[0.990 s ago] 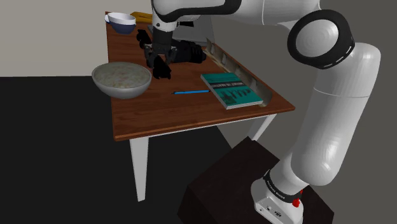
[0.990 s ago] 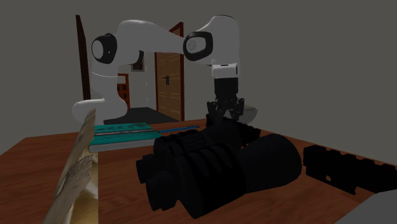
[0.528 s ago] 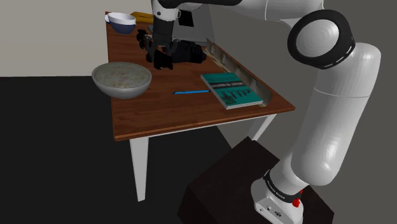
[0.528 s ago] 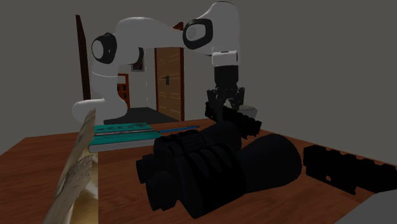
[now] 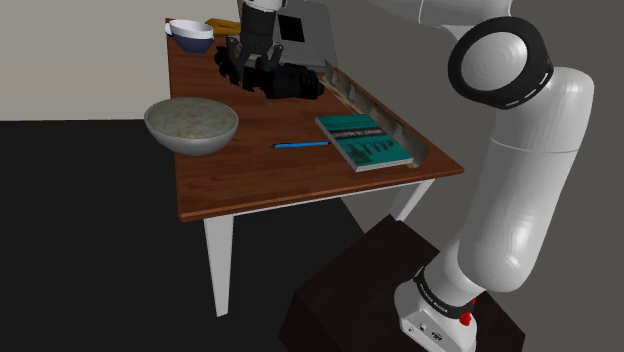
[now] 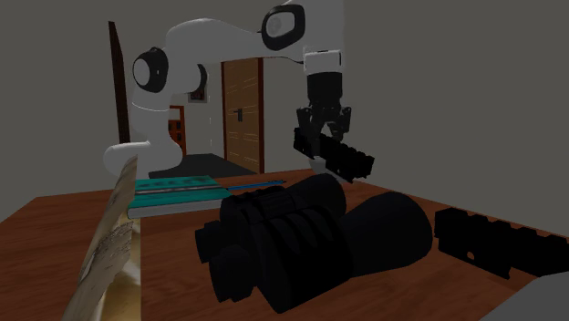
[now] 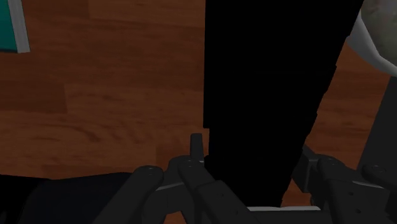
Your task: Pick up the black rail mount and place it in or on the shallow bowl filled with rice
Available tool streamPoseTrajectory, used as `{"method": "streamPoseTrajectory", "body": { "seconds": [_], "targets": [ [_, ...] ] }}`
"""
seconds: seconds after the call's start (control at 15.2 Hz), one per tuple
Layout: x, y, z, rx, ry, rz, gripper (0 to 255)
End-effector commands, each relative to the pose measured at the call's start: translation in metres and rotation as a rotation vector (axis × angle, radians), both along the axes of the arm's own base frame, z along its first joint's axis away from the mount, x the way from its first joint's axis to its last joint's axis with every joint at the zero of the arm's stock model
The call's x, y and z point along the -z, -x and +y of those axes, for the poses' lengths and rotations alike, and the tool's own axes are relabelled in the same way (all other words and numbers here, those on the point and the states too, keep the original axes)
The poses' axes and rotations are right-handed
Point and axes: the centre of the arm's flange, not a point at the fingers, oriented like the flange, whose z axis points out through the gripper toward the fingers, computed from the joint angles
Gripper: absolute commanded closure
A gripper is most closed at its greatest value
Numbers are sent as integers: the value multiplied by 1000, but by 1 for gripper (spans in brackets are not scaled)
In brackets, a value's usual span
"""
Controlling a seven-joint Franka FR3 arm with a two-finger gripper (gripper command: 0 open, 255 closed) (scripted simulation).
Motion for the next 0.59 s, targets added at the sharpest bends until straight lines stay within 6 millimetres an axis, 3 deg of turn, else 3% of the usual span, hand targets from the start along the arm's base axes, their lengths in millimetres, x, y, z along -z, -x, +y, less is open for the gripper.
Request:
{"method": "streamPoseTrajectory", "body": {
  "seconds": [0.0,0.53],
  "targets": [
    [-11,0,2,0,0,0,255],
    [-53,0,2,0,0,0,255]
  ]
}}
